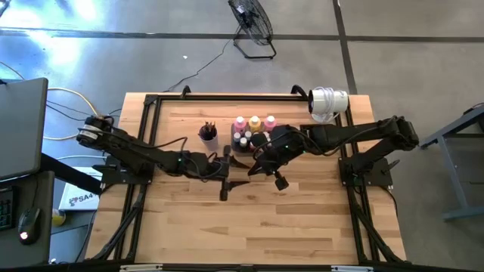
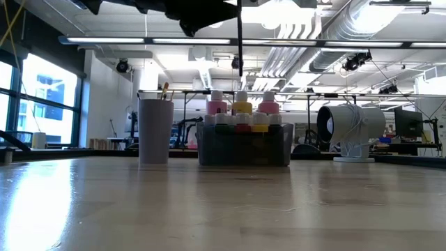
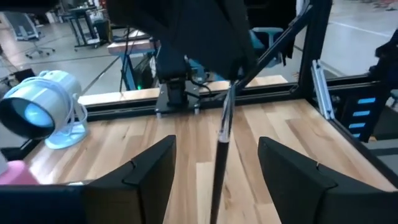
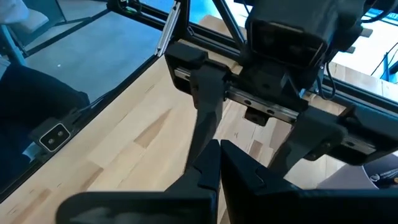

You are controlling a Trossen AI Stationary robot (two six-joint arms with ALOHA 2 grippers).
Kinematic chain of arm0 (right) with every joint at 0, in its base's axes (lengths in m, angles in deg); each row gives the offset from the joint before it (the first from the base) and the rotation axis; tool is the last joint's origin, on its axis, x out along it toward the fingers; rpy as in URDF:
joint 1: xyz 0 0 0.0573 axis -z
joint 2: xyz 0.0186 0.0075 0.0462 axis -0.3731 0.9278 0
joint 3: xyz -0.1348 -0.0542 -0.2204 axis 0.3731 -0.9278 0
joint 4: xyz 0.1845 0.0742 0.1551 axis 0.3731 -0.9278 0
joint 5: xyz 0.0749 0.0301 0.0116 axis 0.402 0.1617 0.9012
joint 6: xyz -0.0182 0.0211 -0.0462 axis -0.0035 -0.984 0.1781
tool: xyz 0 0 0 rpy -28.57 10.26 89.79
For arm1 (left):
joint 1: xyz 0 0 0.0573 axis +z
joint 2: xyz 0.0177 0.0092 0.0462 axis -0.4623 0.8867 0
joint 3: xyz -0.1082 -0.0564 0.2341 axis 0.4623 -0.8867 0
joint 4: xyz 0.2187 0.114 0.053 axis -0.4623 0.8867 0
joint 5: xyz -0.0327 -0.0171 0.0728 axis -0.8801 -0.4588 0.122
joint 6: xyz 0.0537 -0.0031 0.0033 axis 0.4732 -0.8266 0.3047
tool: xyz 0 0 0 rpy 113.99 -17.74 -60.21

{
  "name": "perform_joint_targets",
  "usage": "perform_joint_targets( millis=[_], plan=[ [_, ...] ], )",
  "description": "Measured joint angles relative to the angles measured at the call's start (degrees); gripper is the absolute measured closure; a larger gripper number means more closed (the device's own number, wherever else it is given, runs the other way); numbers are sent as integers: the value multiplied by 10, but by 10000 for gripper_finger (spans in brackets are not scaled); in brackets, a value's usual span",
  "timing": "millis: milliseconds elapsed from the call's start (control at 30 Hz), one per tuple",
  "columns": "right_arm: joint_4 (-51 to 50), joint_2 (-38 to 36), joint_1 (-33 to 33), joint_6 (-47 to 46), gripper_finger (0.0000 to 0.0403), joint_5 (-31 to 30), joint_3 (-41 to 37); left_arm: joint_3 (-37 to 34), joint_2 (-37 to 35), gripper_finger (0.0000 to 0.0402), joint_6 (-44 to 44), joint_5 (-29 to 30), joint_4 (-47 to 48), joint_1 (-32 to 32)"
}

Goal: Pick & Place Paint Supplies
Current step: Put the silver paint brush into the purple cup

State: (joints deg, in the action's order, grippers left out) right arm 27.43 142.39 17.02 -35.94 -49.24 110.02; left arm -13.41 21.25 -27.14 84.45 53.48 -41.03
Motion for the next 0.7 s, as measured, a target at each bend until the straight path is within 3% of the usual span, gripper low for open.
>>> perform_joint_targets(
  millis=[267, 700],
  plan=[
    [3, 0, 0, 0, 400, 0, 0, 22, 15, 189, -7, -25, -8, 0],
    [4, 0, 2, 0, 400, 0, 0, 25, 17, 327, -15, -39, -20, 0]
  ],
)
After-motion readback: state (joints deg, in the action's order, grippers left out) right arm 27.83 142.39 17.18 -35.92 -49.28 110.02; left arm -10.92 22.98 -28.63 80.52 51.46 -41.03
